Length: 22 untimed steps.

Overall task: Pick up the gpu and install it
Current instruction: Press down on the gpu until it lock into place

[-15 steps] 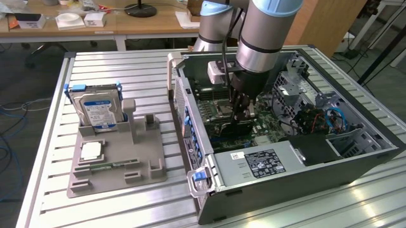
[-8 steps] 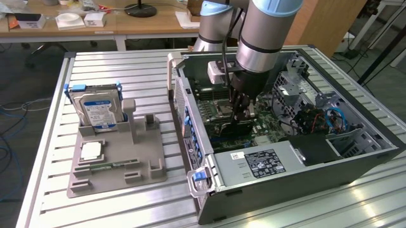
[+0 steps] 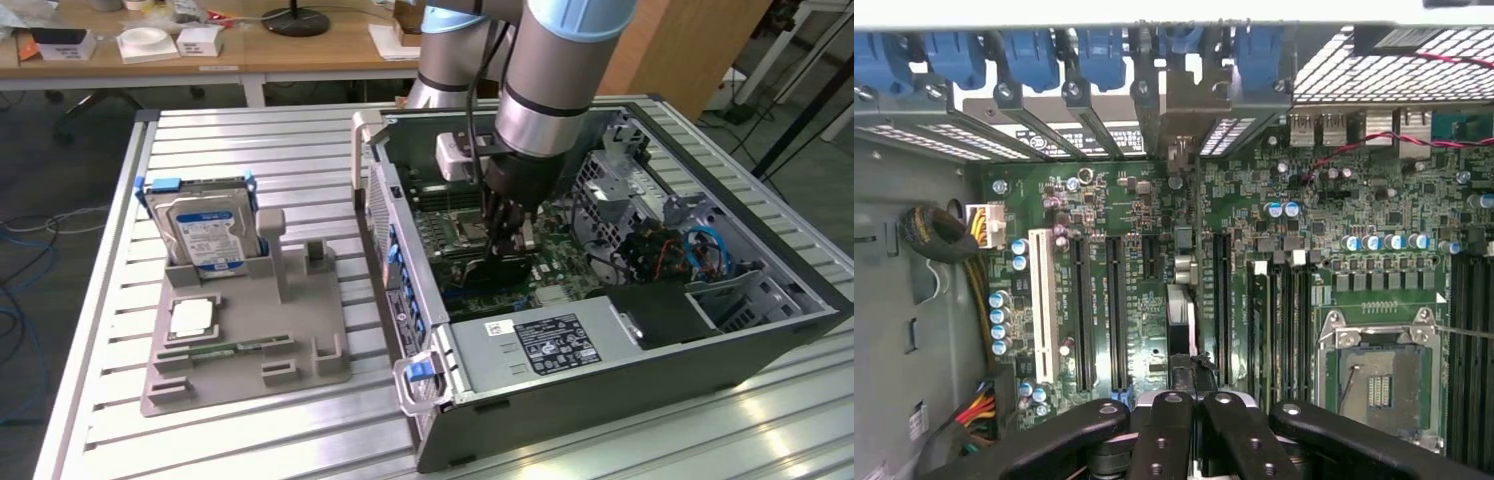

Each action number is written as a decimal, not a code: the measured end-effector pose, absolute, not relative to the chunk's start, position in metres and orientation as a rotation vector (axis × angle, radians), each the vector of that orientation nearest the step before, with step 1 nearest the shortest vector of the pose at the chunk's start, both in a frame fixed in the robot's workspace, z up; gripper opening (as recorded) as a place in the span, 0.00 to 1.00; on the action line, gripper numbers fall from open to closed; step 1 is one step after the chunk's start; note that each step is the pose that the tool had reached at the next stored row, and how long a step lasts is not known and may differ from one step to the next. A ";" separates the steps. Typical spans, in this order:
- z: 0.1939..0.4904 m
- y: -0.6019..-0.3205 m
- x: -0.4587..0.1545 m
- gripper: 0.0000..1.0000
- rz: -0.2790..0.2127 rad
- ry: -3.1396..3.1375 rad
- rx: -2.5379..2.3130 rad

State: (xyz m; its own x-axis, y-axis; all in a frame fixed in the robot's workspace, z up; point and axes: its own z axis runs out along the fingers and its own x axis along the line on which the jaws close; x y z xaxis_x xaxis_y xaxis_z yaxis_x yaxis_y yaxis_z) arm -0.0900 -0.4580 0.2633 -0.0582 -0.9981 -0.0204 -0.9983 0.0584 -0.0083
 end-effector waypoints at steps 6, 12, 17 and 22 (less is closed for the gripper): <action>0.263 -0.458 -0.090 0.11 0.016 2.268 -2.138; 0.278 -0.458 -0.095 0.11 0.015 2.269 -2.140; 0.283 -0.458 -0.108 0.11 0.015 2.269 -2.140; 0.288 -0.458 -0.118 0.11 0.018 2.270 -2.141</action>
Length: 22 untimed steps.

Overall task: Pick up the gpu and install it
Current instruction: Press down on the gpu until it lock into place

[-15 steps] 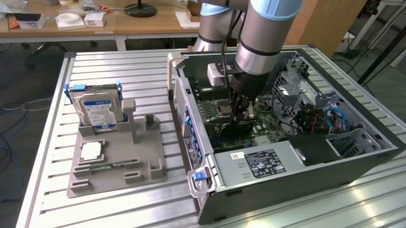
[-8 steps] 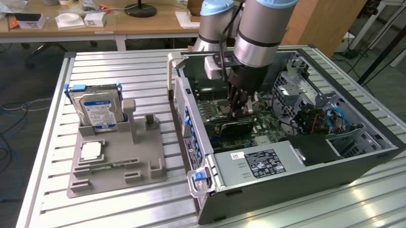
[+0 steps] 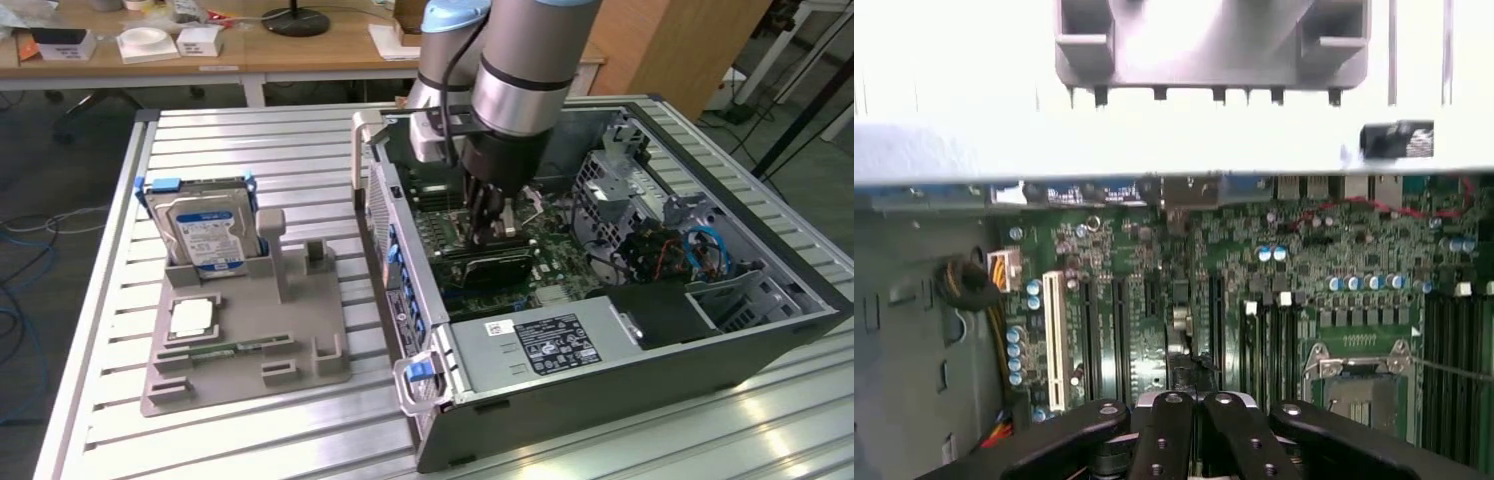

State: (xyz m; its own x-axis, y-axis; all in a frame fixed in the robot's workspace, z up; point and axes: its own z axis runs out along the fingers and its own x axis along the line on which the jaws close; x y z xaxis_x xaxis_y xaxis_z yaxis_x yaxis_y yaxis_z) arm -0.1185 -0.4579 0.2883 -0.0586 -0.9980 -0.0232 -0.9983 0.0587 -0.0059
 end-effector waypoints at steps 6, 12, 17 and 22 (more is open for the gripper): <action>0.293 -0.458 -0.129 0.11 0.033 2.278 -2.148; 0.293 -0.457 -0.138 0.11 0.069 2.299 -2.164; 0.293 -0.457 -0.139 0.11 0.144 2.336 -2.193; 0.293 -0.457 -0.145 0.11 0.150 2.344 -2.188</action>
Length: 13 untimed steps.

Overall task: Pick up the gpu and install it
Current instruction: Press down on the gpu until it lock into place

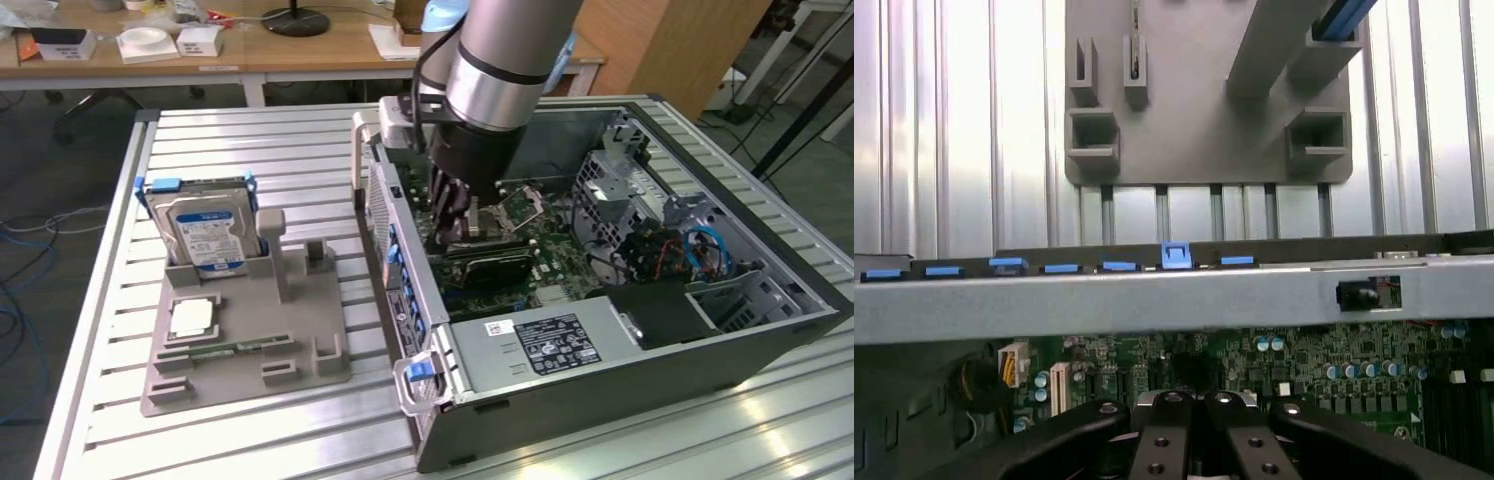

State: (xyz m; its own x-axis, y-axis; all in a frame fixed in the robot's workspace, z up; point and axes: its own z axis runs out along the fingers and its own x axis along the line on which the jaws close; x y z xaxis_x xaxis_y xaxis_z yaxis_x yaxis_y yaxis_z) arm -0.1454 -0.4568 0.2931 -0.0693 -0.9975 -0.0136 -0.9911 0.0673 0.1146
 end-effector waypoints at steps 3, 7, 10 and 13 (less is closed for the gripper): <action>0.293 -0.456 -0.151 0.11 -0.144 -2.250 2.089; 0.293 -0.455 -0.152 0.11 -0.144 -2.251 2.087; 0.293 -0.455 -0.153 0.11 -0.144 -2.252 2.087; 0.293 -0.455 -0.153 0.11 -0.143 -2.252 2.087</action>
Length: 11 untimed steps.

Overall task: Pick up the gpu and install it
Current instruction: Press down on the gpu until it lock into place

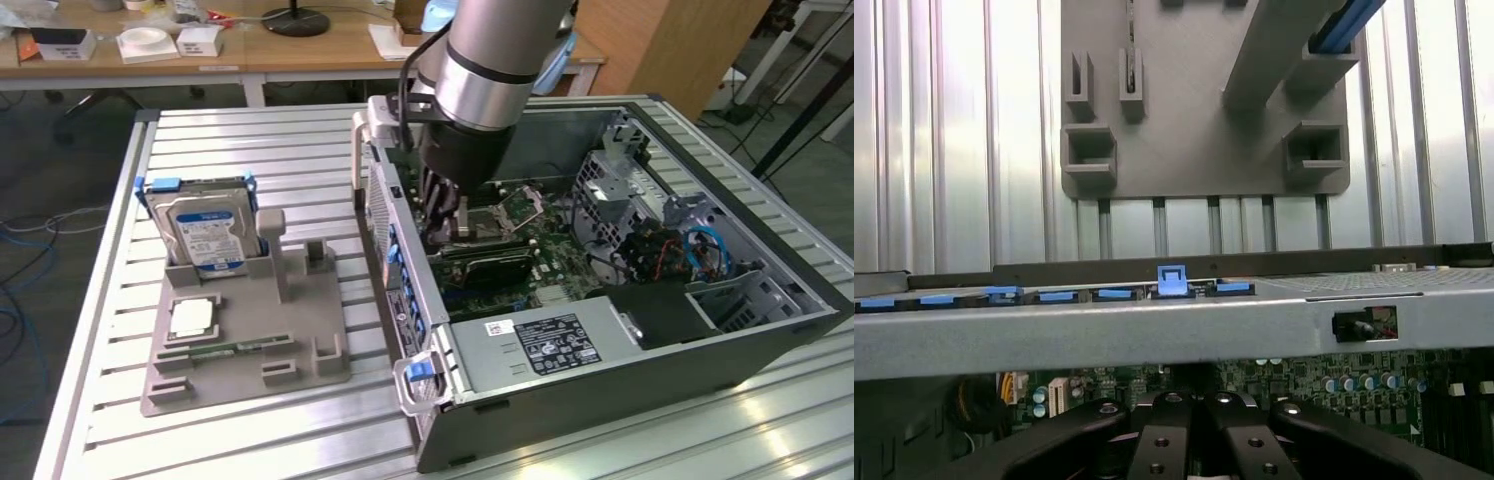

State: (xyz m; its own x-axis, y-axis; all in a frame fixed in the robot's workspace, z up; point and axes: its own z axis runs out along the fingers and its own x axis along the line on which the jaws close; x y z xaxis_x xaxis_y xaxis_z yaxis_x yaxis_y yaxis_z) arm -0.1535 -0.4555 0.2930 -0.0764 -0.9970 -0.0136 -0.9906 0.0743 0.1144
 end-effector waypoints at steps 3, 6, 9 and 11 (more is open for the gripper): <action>0.293 -0.455 -0.154 0.11 -0.144 -2.252 2.087; 0.293 -0.455 -0.155 0.11 -0.144 -2.251 2.087; 0.293 -0.455 -0.156 0.11 -0.143 -2.252 2.087; 0.293 -0.456 -0.156 0.11 -0.144 -2.252 2.087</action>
